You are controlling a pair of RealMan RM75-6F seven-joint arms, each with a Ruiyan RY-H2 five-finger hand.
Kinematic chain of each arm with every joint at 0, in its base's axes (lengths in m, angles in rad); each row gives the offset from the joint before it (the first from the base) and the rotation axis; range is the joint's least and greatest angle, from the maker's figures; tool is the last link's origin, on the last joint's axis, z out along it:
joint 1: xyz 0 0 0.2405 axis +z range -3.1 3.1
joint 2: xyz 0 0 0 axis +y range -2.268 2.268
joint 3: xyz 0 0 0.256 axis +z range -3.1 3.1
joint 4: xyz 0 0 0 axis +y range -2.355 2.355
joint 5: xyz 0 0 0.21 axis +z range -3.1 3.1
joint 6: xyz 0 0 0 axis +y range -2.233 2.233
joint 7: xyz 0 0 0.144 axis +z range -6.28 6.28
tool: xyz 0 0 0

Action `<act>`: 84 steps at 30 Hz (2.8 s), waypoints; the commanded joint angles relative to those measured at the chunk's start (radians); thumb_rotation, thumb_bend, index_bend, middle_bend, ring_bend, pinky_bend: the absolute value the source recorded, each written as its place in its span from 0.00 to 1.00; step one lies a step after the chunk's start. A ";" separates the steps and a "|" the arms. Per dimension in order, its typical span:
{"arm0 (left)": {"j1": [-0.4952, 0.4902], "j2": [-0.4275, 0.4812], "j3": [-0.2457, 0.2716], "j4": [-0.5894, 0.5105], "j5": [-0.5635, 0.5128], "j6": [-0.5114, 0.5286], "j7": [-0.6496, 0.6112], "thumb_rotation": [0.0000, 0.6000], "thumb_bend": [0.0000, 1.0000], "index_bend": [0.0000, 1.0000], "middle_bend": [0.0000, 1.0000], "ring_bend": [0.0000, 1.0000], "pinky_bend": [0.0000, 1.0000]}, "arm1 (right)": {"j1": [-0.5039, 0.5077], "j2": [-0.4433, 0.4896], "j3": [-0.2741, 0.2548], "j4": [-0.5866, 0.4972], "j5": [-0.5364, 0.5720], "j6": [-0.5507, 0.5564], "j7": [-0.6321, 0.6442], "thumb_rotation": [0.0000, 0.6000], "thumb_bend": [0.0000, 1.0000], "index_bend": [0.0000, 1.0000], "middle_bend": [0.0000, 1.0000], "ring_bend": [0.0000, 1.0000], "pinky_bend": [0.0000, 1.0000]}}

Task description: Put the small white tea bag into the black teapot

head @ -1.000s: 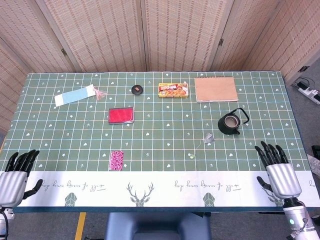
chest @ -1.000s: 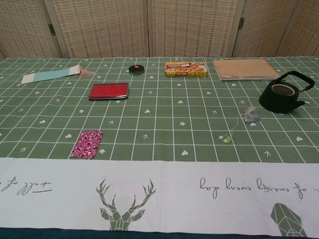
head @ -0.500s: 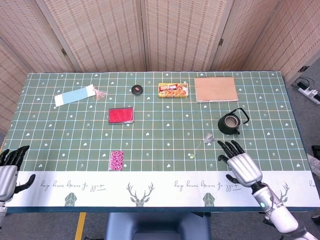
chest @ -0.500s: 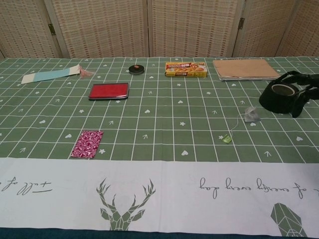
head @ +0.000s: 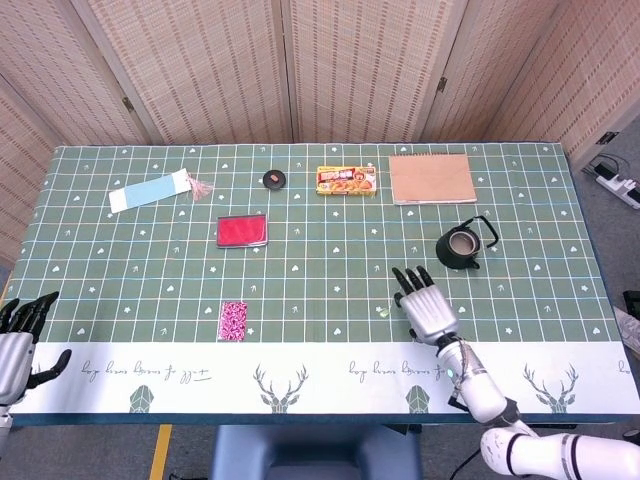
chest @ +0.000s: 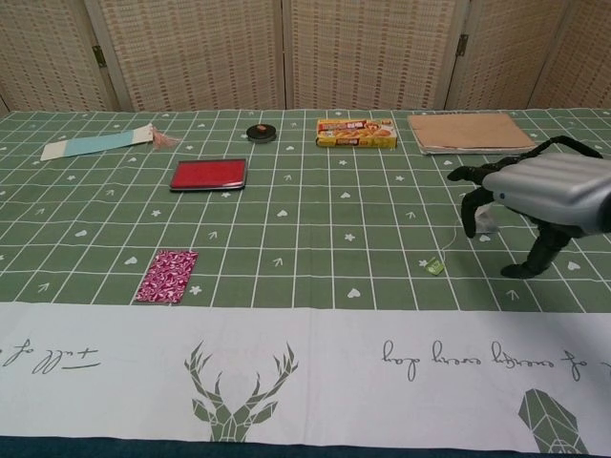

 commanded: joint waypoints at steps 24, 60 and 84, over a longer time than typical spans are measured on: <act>-0.002 0.006 0.008 0.011 0.010 -0.002 -0.026 1.00 0.34 0.00 0.08 0.10 0.01 | 0.180 -0.176 -0.035 0.177 0.202 0.037 -0.106 1.00 0.34 0.43 0.00 0.00 0.00; 0.002 0.009 0.017 0.039 0.054 0.028 -0.089 1.00 0.37 0.00 0.08 0.09 0.01 | 0.249 -0.241 -0.073 0.257 0.278 0.069 -0.125 1.00 0.40 0.55 0.00 0.00 0.00; 0.008 0.009 0.019 0.053 0.070 0.054 -0.121 1.00 0.40 0.00 0.08 0.08 0.01 | 0.253 -0.217 -0.071 0.198 0.261 0.128 -0.134 1.00 0.44 0.62 0.00 0.00 0.00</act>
